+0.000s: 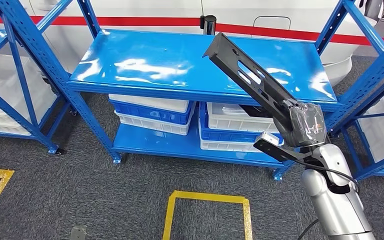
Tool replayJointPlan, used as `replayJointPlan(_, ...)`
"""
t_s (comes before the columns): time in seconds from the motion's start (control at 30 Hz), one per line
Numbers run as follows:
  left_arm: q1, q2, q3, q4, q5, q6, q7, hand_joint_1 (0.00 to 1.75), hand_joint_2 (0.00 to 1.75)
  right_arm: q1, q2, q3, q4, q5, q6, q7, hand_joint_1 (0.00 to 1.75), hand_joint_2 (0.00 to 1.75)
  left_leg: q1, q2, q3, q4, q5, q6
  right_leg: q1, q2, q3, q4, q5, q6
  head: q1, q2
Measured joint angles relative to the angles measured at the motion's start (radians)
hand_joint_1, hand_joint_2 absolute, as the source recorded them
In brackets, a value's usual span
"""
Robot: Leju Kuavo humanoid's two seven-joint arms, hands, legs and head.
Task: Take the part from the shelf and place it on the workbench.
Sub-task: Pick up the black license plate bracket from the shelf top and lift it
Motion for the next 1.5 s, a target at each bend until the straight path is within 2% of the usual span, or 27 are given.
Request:
replayJointPlan(0.07,-0.001,0.001,-0.002,0.000,-0.003,-0.001,0.002,0.00,1.75,0.005,0.000,-0.004,-0.012,0.009,0.000,-0.001,1.75,1.75,0.000,0.001,-0.030,0.016,0.013,-0.009,-0.003,0.000,0.102,-0.130,0.021,0.014,0.000,0.000)
replayJointPlan(0.13,-0.003,0.002,-0.004,0.000,-0.007,-0.001,0.006,0.00,1.75,0.010,0.001,-0.008,-0.028,0.018,0.003,-0.006,1.75,1.75,-0.003,0.001,-0.050,0.032,0.024,-0.020,0.003,0.003,0.168,-0.237,0.003,0.005,-0.001,0.000)
replayJointPlan(0.23,-0.003,0.006,-0.005,0.000,-0.014,-0.001,0.010,0.00,1.75,0.027,0.004,-0.012,-0.050,0.013,0.019,-0.031,1.75,1.75,-0.004,-0.001,-0.061,0.037,0.041,-0.032,0.005,0.002,0.163,-0.259,0.001,-0.021,-0.003,0.000)
replayJointPlan(0.27,-0.002,0.007,-0.005,0.000,-0.016,-0.001,0.012,0.00,1.75,0.034,0.005,-0.012,-0.058,0.008,0.026,-0.041,1.75,1.75,-0.002,-0.002,-0.068,0.045,0.027,-0.037,0.002,0.001,0.158,-0.259,0.010,-0.031,-0.004,0.000)
replayJointPlan(0.33,-0.002,0.009,-0.005,0.000,-0.020,-0.001,0.015,0.00,1.75,0.043,0.006,-0.012,-0.073,-0.002,0.038,-0.056,1.75,1.75,0.005,-0.002,-0.092,0.104,-0.053,-0.051,-0.002,-0.002,0.139,-0.260,0.031,-0.051,-0.006,0.000)
replayJointPlan(0.4,-0.002,0.010,-0.005,0.000,-0.023,-0.002,0.018,0.00,1.75,0.049,0.008,-0.013,-0.087,-0.006,0.041,-0.062,1.75,1.75,0.011,-0.002,-0.118,0.224,-0.152,-0.063,-0.002,-0.002,0.114,-0.259,0.053,-0.058,-0.008,0.000)
replayJointPlan(0.43,-0.003,0.011,-0.005,0.000,-0.024,-0.002,0.019,0.00,1.75,0.051,0.008,-0.013,-0.091,-0.006,0.042,-0.063,1.75,1.75,0.014,-0.002,-0.125,0.280,-0.173,-0.066,-0.002,-0.002,0.101,-0.259,0.064,-0.057,-0.009,0.000)
replayJointPlan(0.47,-0.003,0.012,-0.005,0.000,-0.024,-0.004,0.020,0.00,1.75,0.054,0.008,-0.014,-0.094,-0.005,0.042,-0.064,1.75,1.75,0.016,-0.002,-0.120,0.313,-0.169,-0.066,-0.002,-0.002,0.088,-0.258,0.073,-0.055,-0.008,0.000)
replayJointPlan(0.5,-0.004,0.012,-0.005,0.000,-0.025,-0.005,0.020,0.00,1.75,0.058,0.008,-0.014,-0.096,-0.004,0.044,-0.064,1.75,1.75,0.017,-0.002,-0.097,0.311,-0.145,-0.066,-0.002,-0.002,0.076,-0.258,0.083,-0.053,-0.009,0.000)
replayJointPlan(0.6,-0.004,0.012,-0.005,0.000,-0.024,-0.008,0.021,0.00,1.75,0.064,0.008,-0.014,-0.100,-0.002,0.047,-0.064,1.75,1.75,0.019,-0.002,-0.012,0.225,-0.083,-0.060,-0.002,-0.002,0.056,-0.258,0.101,-0.046,-0.009,0.000)
replayJointPlan(0.77,-0.004,0.012,-0.005,0.000,-0.024,-0.008,0.021,0.00,1.75,0.065,0.008,-0.015,-0.101,-0.002,0.048,-0.064,1.75,1.75,0.019,-0.002,0.003,0.205,-0.080,-0.059,-0.002,-0.002,0.054,-0.258,0.103,-0.045,-0.009,0.000)
replayJointPlan(0.83,-0.006,0.012,-0.005,0.000,-0.021,-0.008,0.021,0.00,1.75,0.063,0.008,-0.020,-0.107,-0.006,0.049,-0.065,1.75,1.75,0.015,-0.004,0.072,0.104,-0.103,-0.051,0.000,-0.002,0.051,-0.258,0.112,-0.036,-0.008,0.000)
replayJointPlan(0.87,-0.006,0.012,-0.005,0.000,-0.019,-0.008,0.020,0.00,1.75,0.061,0.006,-0.024,-0.109,-0.009,0.050,-0.067,1.75,1.75,0.013,-0.004,0.099,0.051,-0.105,-0.041,0.004,-0.002,0.047,-0.260,0.123,-0.024,-0.007,0.000)
replayJointPlan(0.9,-0.007,0.012,-0.005,0.000,-0.016,-0.009,0.020,0.00,1.75,0.058,0.005,-0.030,-0.112,-0.014,0.052,-0.069,1.75,1.75,0.007,-0.003,0.107,0.001,-0.093,-0.024,0.007,-0.001,0.021,-0.194,0.082,-0.022,-0.004,0.000)
replayJointPlan(0.97,-0.006,0.011,-0.004,0.000,-0.013,-0.010,0.020,0.00,1.75,0.054,0.002,-0.038,-0.111,-0.020,0.059,-0.071,1.75,1.75,-0.001,0.003,0.045,-0.007,-0.031,0.002,0.010,0.002,-0.018,-0.035,0.000,-0.017,0.002,0.000)
replayJointPlan(1.0,-0.006,0.011,-0.004,0.000,-0.013,-0.011,0.020,0.00,1.75,0.052,0.001,-0.040,-0.110,-0.022,0.062,-0.072,1.75,1.75,-0.005,0.005,0.015,-0.006,-0.005,0.007,0.010,0.002,-0.021,0.031,-0.037,-0.018,0.005,0.000)
replayJointPlan(1.03,-0.006,0.011,-0.004,0.000,-0.010,-0.011,0.020,0.00,1.75,0.049,0.001,-0.041,-0.109,-0.023,0.066,-0.072,1.75,1.75,-0.007,0.005,-0.003,-0.005,0.008,0.005,0.010,0.002,0.014,0.007,-0.018,-0.008,0.006,0.000)
replayJointPlan(1.07,-0.006,0.010,-0.004,0.000,-0.008,-0.011,0.020,0.00,1.75,0.045,0.001,-0.041,-0.106,-0.024,0.069,-0.073,1.75,1.75,-0.007,0.005,-0.016,-0.002,0.019,0.003,0.010,0.002,0.067,-0.058,-0.001,-0.003,0.006,0.000)
replayJointPlan(1.13,-0.006,0.010,-0.003,0.000,-0.003,-0.011,0.019,0.00,1.75,0.031,0.001,-0.041,-0.102,-0.026,0.074,-0.074,1.75,1.75,-0.011,0.003,-0.039,0.006,0.039,-0.005,0.014,0.002,0.178,-0.219,0.005,-0.006,0.005,0.000)
replayJointPlan(1.17,-0.005,0.010,-0.003,0.000,-0.002,-0.011,0.018,0.00,1.75,0.024,0.002,-0.041,-0.100,-0.027,0.075,-0.075,1.75,1.75,-0.013,0.003,-0.047,0.009,0.049,-0.008,0.017,0.003,0.208,-0.272,-0.001,-0.011,0.004,0.000)
replayJointPlan(1.2,-0.005,0.010,-0.002,0.000,-0.001,-0.011,0.017,0.00,1.75,0.019,0.003,-0.041,-0.098,-0.027,0.075,-0.076,1.75,1.75,-0.015,0.002,-0.054,0.011,0.060,-0.012,0.020,0.003,0.219,-0.297,-0.004,-0.014,0.003,0.000)
replayJointPlan(1.27,-0.002,0.012,-0.001,0.000,0.002,-0.011,0.016,0.00,1.75,0.015,0.005,-0.039,-0.091,-0.026,0.076,-0.077,1.75,1.75,-0.014,-0.003,-0.067,0.018,0.067,-0.019,0.010,0.000,0.200,-0.295,0.009,-0.024,0.002,0.000)
replayJointPlan(1.33,0.001,0.013,-0.001,0.000,0.003,-0.011,0.016,0.00,1.75,0.013,0.009,-0.038,-0.084,-0.025,0.076,-0.078,1.75,1.75,-0.008,-0.008,-0.091,0.069,0.004,-0.035,-0.003,-0.005,0.176,-0.292,0.032,-0.041,0.001,0.000)
replayJointPlan(1.4,0.002,0.013,-0.001,0.000,0.004,-0.011,0.015,0.00,1.75,0.007,0.012,-0.037,-0.081,-0.023,0.076,-0.078,1.75,1.75,0.002,-0.008,-0.126,0.194,-0.104,-0.051,-0.004,-0.008,0.145,-0.291,0.061,-0.051,-0.002,0.000)
replayJointPlan(1.43,0.002,0.013,-0.001,0.000,0.003,-0.011,0.015,0.00,1.75,0.005,0.013,-0.037,-0.080,-0.021,0.075,-0.078,1.75,1.75,0.008,-0.007,-0.139,0.259,-0.137,-0.058,-0.004,-0.009,0.128,-0.290,0.076,-0.052,-0.002,0.000)
replayJointPlan(1.47,0.002,0.013,-0.001,0.000,0.003,-0.012,0.015,0.00,1.75,0.004,0.014,-0.037,-0.079,-0.019,0.074,-0.077,1.75,1.75,0.014,-0.007,-0.140,0.305,-0.146,-0.064,-0.005,-0.009,0.109,-0.290,0.091,-0.049,-0.003,0.000)
replayJointPlan(1.5,0.001,0.013,-0.001,0.000,0.002,-0.012,0.015,0.00,1.75,0.004,0.015,-0.038,-0.078,-0.017,0.073,-0.076,1.75,1.75,0.020,-0.007,-0.125,0.318,-0.132,-0.069,-0.007,-0.009,0.092,-0.289,0.104,-0.046,-0.003,0.000)
